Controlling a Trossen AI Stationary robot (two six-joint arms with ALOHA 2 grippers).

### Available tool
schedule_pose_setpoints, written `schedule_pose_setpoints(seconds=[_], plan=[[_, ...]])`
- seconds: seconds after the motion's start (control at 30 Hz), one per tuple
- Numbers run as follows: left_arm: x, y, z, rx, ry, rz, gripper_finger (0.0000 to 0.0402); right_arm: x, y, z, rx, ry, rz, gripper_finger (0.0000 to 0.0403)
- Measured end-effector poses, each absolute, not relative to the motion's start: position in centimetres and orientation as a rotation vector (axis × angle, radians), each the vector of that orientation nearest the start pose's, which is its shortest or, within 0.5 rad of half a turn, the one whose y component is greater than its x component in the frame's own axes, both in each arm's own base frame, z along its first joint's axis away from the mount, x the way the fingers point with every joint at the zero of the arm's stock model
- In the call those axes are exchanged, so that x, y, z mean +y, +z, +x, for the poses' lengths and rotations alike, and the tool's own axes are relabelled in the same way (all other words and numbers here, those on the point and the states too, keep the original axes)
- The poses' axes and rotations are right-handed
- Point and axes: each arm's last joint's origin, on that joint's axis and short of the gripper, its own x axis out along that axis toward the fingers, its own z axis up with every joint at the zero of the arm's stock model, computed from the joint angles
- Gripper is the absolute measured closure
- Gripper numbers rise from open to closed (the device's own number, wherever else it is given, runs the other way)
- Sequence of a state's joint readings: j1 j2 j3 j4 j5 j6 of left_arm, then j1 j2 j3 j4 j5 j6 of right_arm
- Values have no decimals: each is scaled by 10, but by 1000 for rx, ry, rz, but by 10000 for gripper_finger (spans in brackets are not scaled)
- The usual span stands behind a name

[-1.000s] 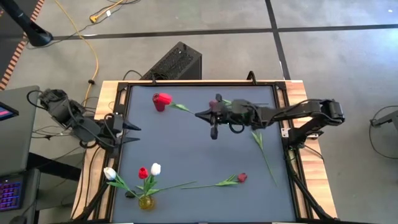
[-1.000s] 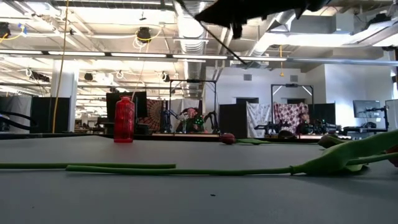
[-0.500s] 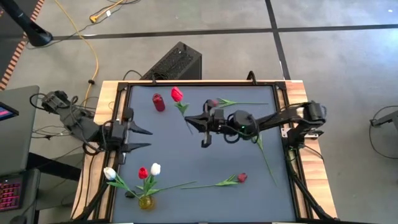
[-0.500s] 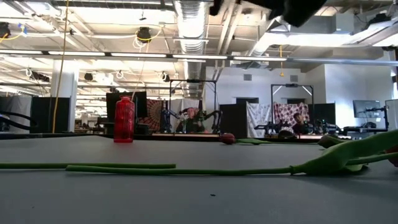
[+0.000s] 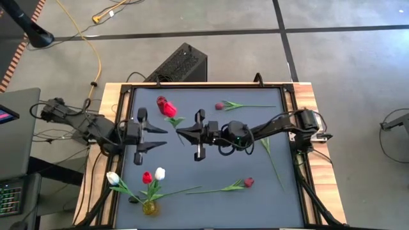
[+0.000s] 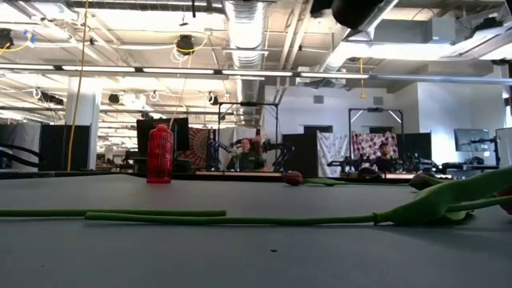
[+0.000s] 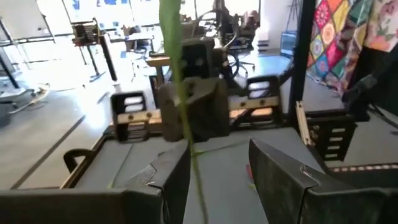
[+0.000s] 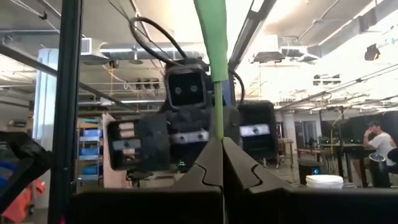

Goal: Sort flowers into vase by color
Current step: Put the red tulip into the yellow vase

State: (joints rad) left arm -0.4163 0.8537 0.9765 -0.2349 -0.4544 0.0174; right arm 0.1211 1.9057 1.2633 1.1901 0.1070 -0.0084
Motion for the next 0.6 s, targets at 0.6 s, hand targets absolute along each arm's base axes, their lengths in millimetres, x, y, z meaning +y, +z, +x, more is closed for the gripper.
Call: schedule_pose_setpoints(seconds=[0.6], plan=[[-45, 386, 191, 15, 70, 23, 248, 56, 306, 418, -535, 19, 14, 384]])
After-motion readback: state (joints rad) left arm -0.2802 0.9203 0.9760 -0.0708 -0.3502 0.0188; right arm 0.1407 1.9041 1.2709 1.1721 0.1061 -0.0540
